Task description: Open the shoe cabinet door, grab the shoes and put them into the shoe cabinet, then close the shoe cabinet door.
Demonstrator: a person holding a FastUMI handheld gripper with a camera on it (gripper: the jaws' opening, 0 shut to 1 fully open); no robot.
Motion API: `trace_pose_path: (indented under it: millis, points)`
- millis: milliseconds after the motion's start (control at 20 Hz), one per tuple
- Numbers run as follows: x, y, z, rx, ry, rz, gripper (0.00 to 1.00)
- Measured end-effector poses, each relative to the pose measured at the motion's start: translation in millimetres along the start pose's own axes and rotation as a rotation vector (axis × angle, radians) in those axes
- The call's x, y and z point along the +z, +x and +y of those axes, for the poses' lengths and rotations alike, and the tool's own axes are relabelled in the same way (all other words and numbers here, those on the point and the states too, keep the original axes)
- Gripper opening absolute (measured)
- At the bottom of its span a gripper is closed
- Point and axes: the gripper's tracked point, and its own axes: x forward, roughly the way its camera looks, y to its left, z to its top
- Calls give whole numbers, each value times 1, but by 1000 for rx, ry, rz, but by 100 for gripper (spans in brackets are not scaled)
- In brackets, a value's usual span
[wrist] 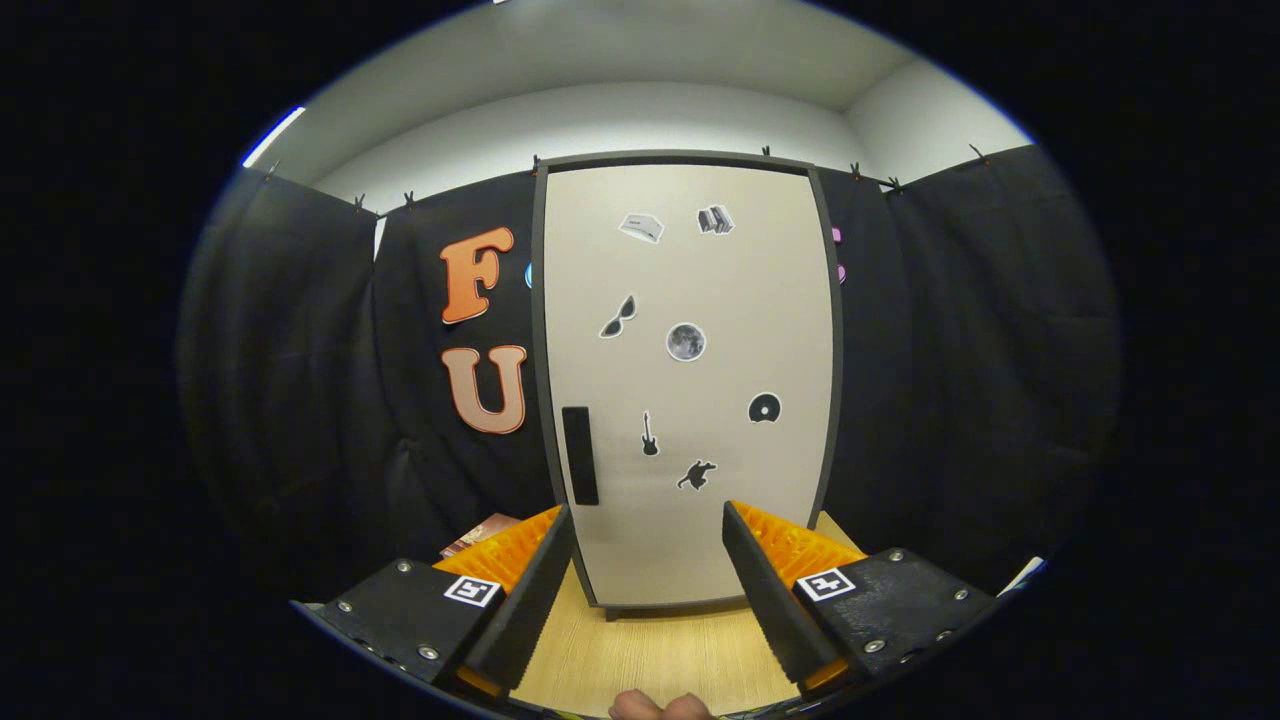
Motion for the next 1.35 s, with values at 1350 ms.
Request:
trace_pose_path:
  millis: [1350]
  points:
    - [8, -130, -70, -34, 12, -106, 93]
